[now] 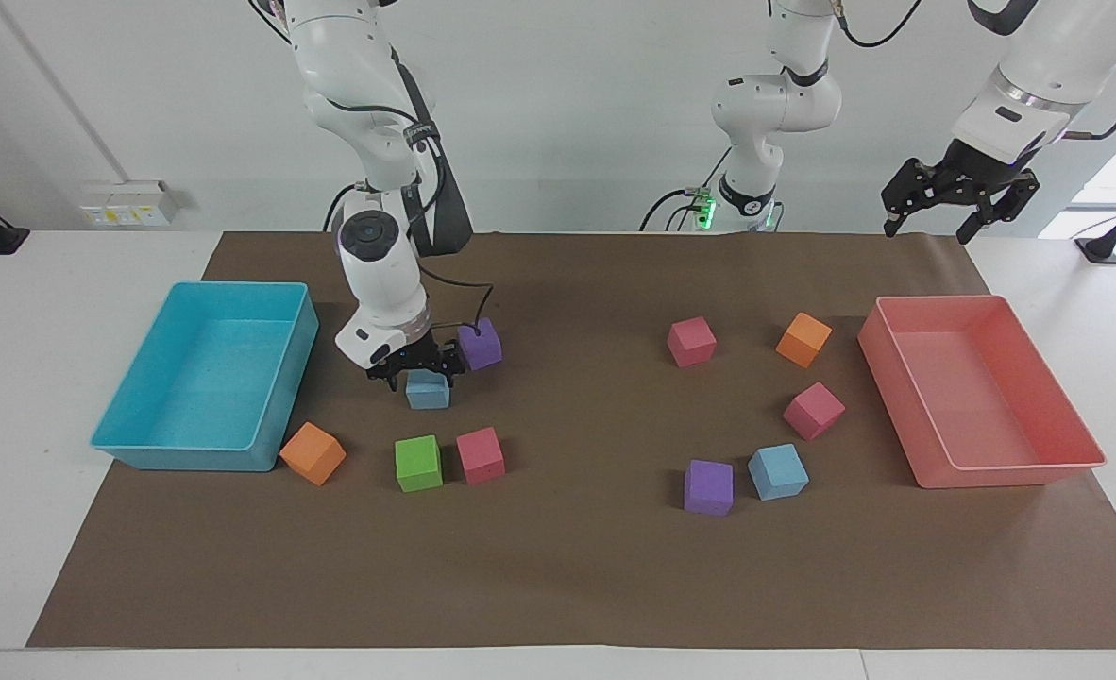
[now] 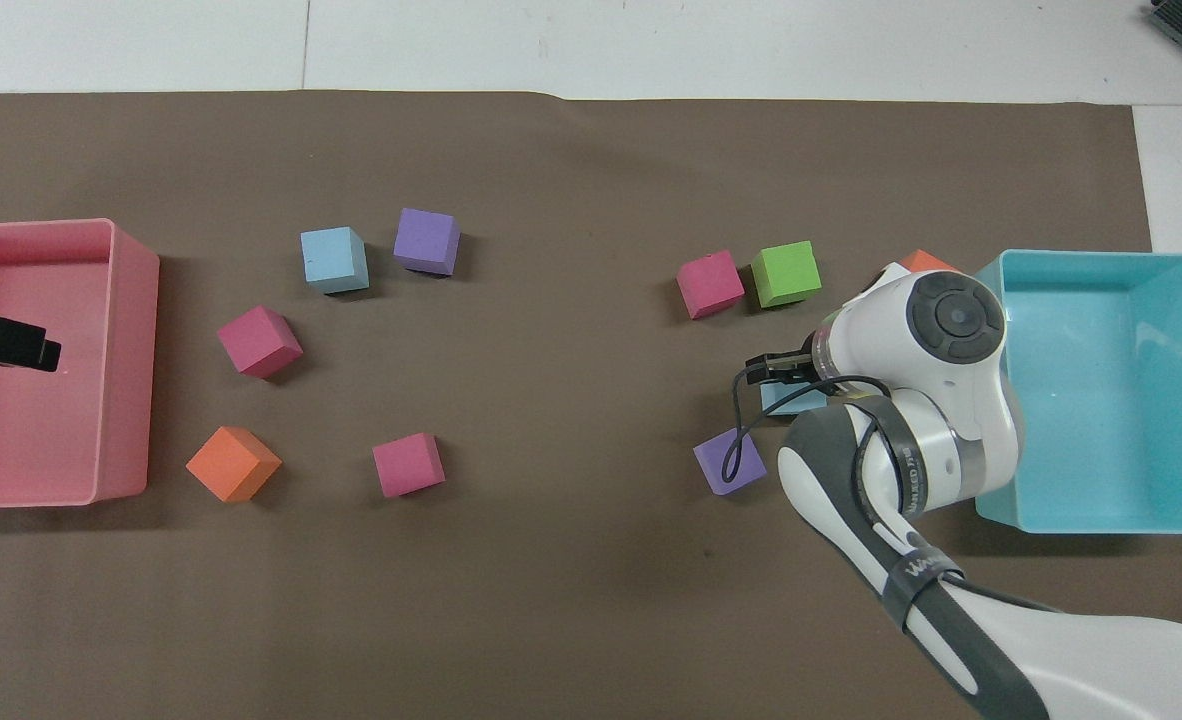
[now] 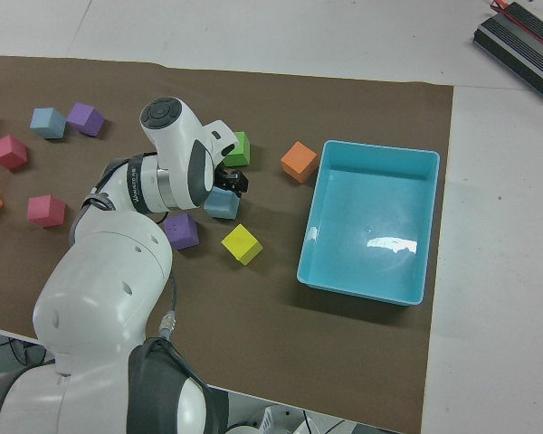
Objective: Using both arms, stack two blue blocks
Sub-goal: 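Reach the right gripper down to the light-blue cube near the purple cube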
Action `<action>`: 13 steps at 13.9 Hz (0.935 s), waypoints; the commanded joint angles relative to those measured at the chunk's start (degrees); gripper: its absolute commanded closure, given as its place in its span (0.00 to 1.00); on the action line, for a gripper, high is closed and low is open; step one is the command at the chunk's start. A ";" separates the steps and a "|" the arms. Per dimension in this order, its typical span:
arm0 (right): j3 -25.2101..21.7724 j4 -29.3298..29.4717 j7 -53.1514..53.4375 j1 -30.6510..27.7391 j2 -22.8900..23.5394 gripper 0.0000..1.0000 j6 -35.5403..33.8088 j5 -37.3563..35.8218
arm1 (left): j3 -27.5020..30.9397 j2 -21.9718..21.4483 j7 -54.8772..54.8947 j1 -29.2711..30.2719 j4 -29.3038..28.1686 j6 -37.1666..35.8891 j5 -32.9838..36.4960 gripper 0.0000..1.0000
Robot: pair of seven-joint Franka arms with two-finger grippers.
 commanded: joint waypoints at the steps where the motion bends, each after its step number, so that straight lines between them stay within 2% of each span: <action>1: 0.09 -0.99 -1.30 0.17 1.08 0.00 2.74 0.86 | 0.16 -0.20 0.08 -0.31 0.26 0.40 -0.36 0.00; 10: 0.00 -2.92 -2.71 -0.18 1.62 0.00 4.41 0.86 | 0.16 0.33 0.08 -0.22 0.62 1.81 -0.01 0.00; 11: 0.00 -3.10 -3.32 -0.18 1.62 0.12 4.33 0.86 | 0.25 0.24 0.08 -0.22 0.62 1.81 -0.10 0.00; 12: 0.00 -3.02 -4.55 -0.53 1.62 0.40 4.06 0.86 | 0.16 0.16 0.08 -0.22 0.53 1.72 -0.19 0.00; 13: 0.00 -2.84 -5.43 -0.62 1.62 0.89 3.63 0.86 | 0.16 0.16 0.08 -0.22 0.53 1.72 -0.19 0.00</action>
